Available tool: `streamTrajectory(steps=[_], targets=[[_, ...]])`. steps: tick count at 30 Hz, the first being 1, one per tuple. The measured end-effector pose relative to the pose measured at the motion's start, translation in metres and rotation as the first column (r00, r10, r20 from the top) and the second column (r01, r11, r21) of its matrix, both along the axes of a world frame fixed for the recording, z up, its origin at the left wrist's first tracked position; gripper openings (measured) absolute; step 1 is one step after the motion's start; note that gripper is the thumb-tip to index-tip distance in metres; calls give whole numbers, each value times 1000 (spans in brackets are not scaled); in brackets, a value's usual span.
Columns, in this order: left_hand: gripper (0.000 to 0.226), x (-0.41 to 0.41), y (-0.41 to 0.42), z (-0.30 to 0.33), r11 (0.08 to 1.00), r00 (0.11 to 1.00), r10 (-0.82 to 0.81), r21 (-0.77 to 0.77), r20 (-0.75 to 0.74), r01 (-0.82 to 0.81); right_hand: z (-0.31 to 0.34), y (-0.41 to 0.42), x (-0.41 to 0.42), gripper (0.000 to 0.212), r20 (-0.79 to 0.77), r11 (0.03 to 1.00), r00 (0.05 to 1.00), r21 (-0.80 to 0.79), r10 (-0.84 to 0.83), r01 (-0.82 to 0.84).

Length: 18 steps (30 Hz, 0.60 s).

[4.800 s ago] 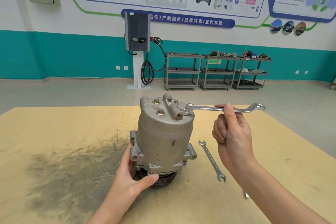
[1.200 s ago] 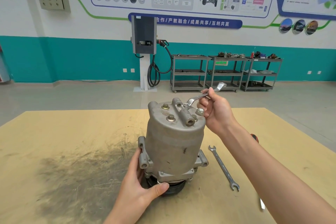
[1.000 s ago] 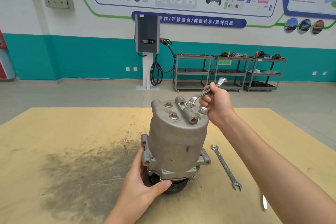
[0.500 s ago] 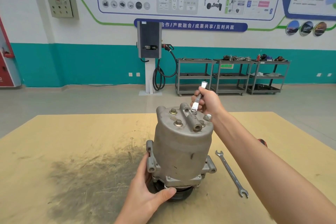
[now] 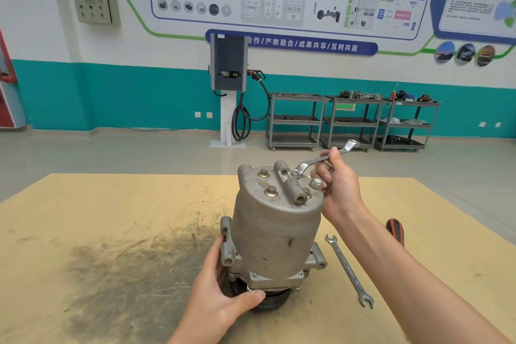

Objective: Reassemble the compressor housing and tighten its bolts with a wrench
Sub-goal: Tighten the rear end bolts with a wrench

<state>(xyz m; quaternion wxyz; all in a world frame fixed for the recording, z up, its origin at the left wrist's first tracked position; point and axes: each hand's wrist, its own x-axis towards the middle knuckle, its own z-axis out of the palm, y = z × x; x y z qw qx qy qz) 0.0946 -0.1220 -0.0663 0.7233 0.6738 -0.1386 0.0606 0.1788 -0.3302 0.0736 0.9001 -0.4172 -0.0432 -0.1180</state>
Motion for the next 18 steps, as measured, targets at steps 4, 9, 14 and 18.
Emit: streamTrajectory(steps=[4,9,14,18], targets=[[115,1,1,-1,1000,1000,-3,-21,4,3,1,6,-5,31,-2,997,1000,81,12,-12],[127,-2,0,1,999,1000,-19,-37,-7,19,2,11,-10,31,-6,995,1000,101,-7,8],[124,0,0,-1,999,1000,-21,-36,-7,21,4,9,-13,30,-13,996,1000,94,-7,8],[114,3,1,-3,999,999,-32,-28,7,33,5,5,-11,31,-39,995,999,90,35,-31]])
